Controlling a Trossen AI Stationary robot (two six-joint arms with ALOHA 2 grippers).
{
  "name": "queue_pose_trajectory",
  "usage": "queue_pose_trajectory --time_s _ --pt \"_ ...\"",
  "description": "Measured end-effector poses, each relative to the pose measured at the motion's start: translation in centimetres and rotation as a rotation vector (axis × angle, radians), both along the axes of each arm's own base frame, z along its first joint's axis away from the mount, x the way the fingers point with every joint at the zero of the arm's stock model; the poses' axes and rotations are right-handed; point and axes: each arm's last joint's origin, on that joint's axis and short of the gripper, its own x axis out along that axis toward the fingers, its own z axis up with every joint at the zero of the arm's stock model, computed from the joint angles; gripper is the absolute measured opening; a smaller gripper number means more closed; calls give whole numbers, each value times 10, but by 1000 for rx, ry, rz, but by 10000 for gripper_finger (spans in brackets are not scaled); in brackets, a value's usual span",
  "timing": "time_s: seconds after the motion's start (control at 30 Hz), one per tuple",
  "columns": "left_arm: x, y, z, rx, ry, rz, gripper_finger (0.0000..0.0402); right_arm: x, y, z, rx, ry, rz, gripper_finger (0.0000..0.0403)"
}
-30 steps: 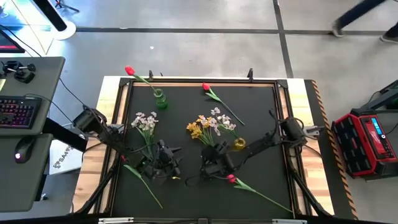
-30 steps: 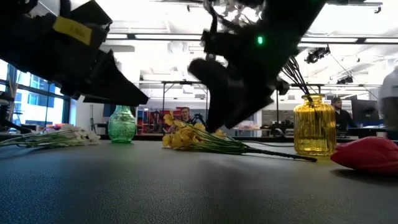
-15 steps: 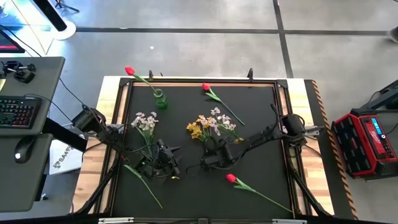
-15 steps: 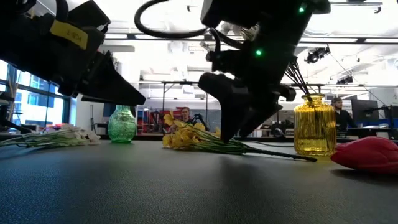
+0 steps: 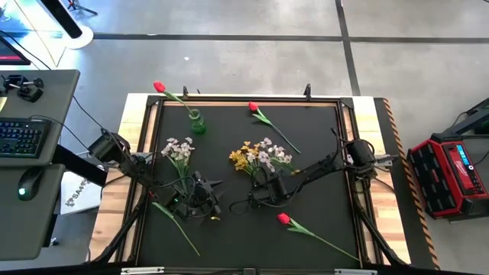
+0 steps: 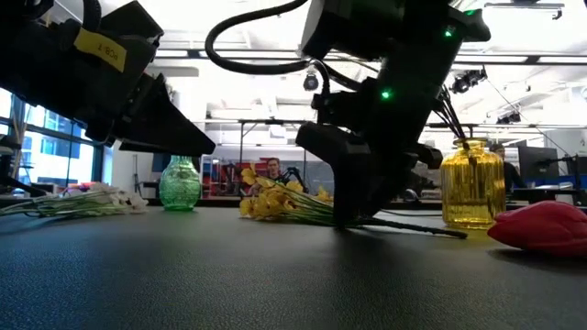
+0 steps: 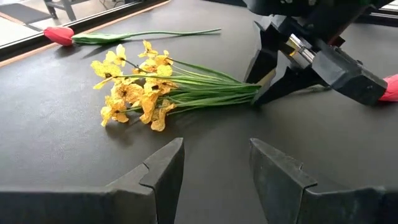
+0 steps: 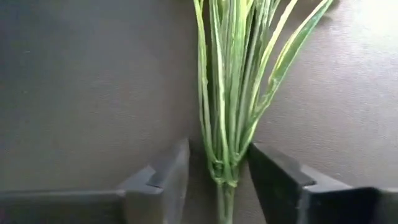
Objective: Sort flowers into vase by color
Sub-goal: Put the yellow flowers in the yellow vase
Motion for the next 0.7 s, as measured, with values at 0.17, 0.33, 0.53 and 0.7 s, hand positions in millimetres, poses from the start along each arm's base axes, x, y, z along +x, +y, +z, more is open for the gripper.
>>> queue_pose_trajectory --time_s 0.17,0.33,0.53,0.7 --pt "0 0 0 -6 -4 2 165 1 1 0 17 -1 14 80" --pt "0 0 0 -10 -2 -1 165 -1 6 0 14 -1 33 27" --pt "-2 -4 0 -11 -1 -15 165 -6 17 -4 -29 -35 81 5" --pt "-6 -9 0 -14 -1 -34 165 -19 43 21 -82 -115 160 3"
